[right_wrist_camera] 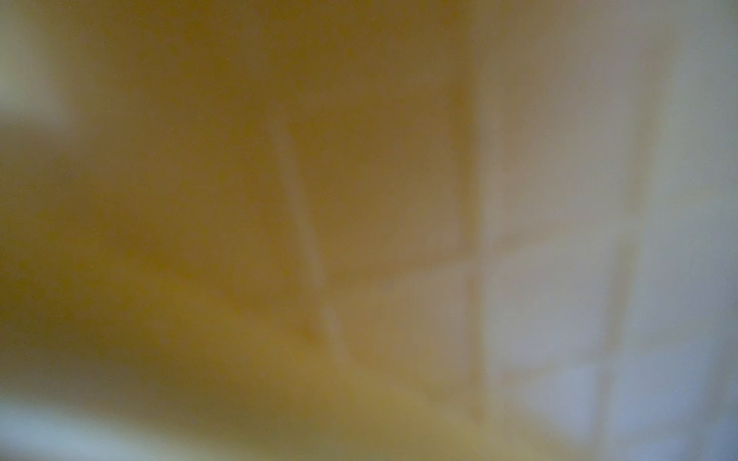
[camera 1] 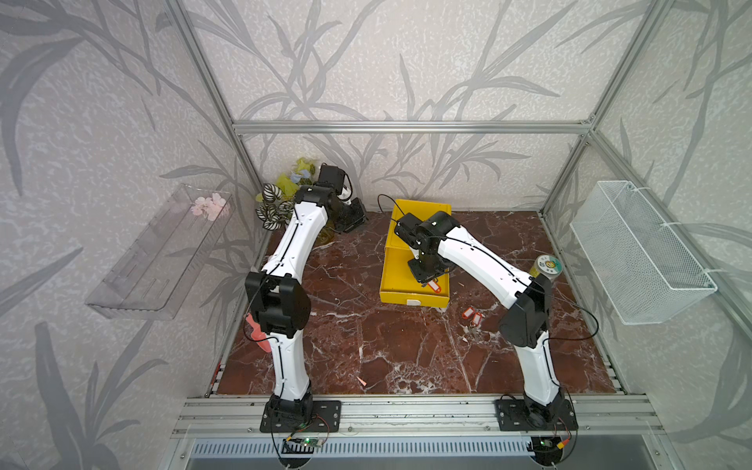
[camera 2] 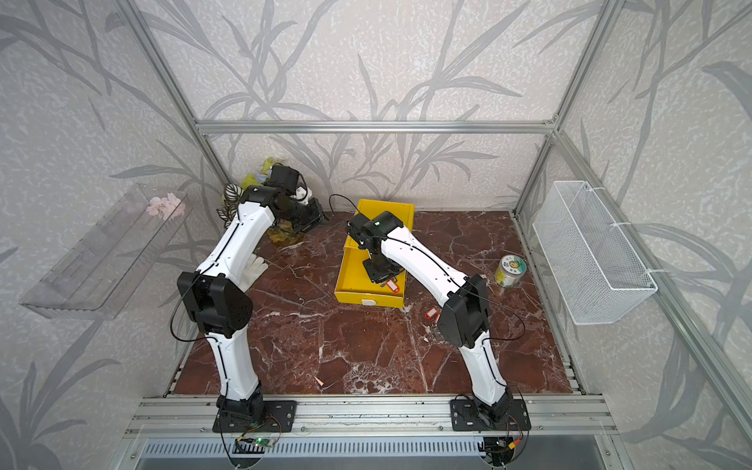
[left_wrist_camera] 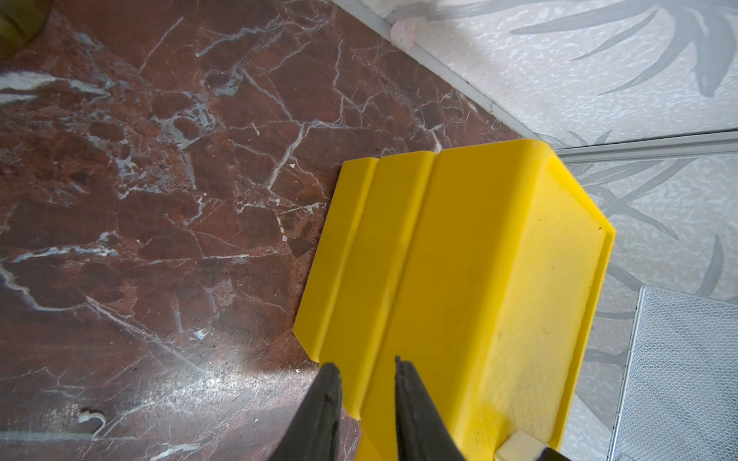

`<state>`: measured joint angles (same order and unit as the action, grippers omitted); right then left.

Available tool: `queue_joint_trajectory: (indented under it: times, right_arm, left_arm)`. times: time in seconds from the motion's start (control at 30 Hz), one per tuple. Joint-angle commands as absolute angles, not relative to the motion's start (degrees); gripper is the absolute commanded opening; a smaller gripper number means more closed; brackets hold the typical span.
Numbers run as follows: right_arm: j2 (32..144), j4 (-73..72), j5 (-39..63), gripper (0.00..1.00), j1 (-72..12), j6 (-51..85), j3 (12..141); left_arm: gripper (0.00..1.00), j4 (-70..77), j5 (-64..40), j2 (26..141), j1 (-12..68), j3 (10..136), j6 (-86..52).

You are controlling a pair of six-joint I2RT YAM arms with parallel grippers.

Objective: Take the keys out of the drawer
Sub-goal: Pick up the key from the drawer.

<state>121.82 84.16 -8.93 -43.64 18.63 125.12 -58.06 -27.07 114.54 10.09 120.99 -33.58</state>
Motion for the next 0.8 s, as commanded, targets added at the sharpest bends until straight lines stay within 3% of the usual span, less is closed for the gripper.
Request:
queue_joint_trajectory:
  times: [0.0, 0.2, 0.53, 0.67, 0.73, 0.77]
  right_arm:
    - [126.32, 99.53, -7.3, 0.1, -44.03, 17.06, 123.98]
    - [127.32, 101.15, -7.63, 0.0, -43.75, 16.72, 127.31]
    - [127.65, 103.19, -7.93, 0.0, -43.68, 16.23, 138.89]
    - [125.31, 103.27, -9.2, 0.14, -43.68, 18.65, 136.76]
    - [124.29, 103.28, -9.56, 0.32, -43.68, 20.32, 135.22]
    - [123.86, 103.3, -9.66, 0.36, -43.7, 21.0, 134.15]
  left_arm:
    - [0.27, -59.07, -27.07, 115.43, 10.02, 123.47, -33.25]
    - [0.27, -60.0, -27.09, 116.9, 9.84, 125.98, -33.3]
    - [0.27, -62.09, -26.72, 119.89, 9.32, 131.99, -33.08]
    - [0.27, -63.12, -26.81, 120.76, 9.32, 133.66, -32.81]
    - [0.27, -63.34, -26.67, 120.74, 9.32, 133.68, -32.73]
    - [0.27, -63.39, -26.64, 120.77, 9.32, 133.6, -32.78]
